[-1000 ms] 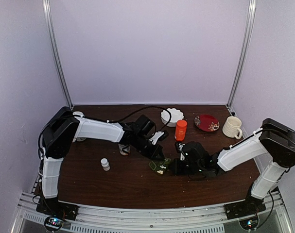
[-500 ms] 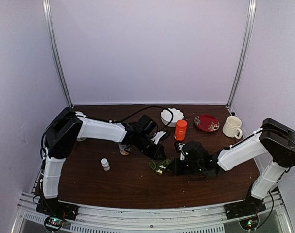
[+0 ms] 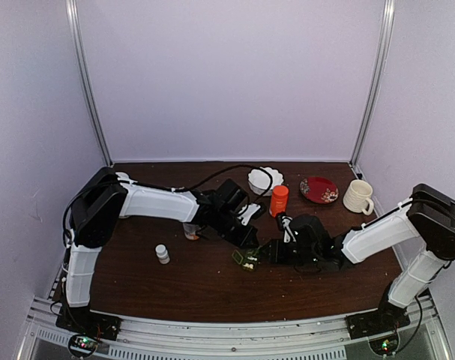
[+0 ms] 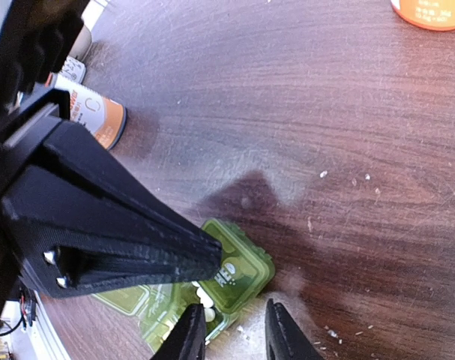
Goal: Sort the pills into containers
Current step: Close the lid of the pill container.
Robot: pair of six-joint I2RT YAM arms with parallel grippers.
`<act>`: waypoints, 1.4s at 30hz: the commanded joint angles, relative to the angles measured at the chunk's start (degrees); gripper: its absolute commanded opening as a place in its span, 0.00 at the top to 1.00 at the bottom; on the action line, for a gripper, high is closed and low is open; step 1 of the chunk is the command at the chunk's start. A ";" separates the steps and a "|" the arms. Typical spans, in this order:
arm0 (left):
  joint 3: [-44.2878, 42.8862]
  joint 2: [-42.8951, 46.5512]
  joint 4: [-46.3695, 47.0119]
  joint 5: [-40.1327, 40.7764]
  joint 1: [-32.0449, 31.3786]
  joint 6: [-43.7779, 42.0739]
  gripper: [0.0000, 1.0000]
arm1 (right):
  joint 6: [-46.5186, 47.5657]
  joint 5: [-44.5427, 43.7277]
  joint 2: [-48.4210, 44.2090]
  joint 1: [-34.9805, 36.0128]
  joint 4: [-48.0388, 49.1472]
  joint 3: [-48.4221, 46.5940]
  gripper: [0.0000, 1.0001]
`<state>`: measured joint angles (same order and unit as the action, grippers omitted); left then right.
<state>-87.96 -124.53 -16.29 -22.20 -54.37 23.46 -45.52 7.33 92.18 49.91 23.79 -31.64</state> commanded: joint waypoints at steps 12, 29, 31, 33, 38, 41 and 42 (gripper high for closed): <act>0.96 -1.33 -0.80 2.08 -0.90 -0.96 1.00 | 0.00 0.69 4.54 -1.04 -1.82 -3.82 0.86; 3.64 -0.83 0.73 1.71 -0.95 -0.48 1.00 | 2.35 0.04 2.20 -1.04 -3.73 -3.79 0.84; 1.89 0.01 -1.03 2.78 -0.98 -1.28 1.00 | 3.30 -0.76 0.24 -1.04 -4.93 -4.23 0.83; -0.45 0.70 -2.77 3.94 -0.91 -1.93 1.00 | 4.29 -0.94 -1.71 -1.04 -6.68 -5.03 0.83; -7.72 1.19 -7.10 4.14 -0.58 -3.28 0.98 | 5.67 -0.72 -5.85 -1.04 -7.88 -4.32 0.81; -10.06 1.66 -7.95 3.63 -0.32 -3.42 0.96 | 5.97 -0.37 -7.61 -1.04 -7.75 -2.56 0.81; -10.41 1.90 -8.04 3.62 -0.21 -3.42 0.96 | 6.09 -0.43 -8.05 -1.04 -7.78 -2.05 0.81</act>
<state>-95.24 -124.49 -22.26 -18.90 -54.85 21.45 -40.82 7.66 86.43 49.12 16.91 -35.27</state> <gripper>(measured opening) 0.037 0.192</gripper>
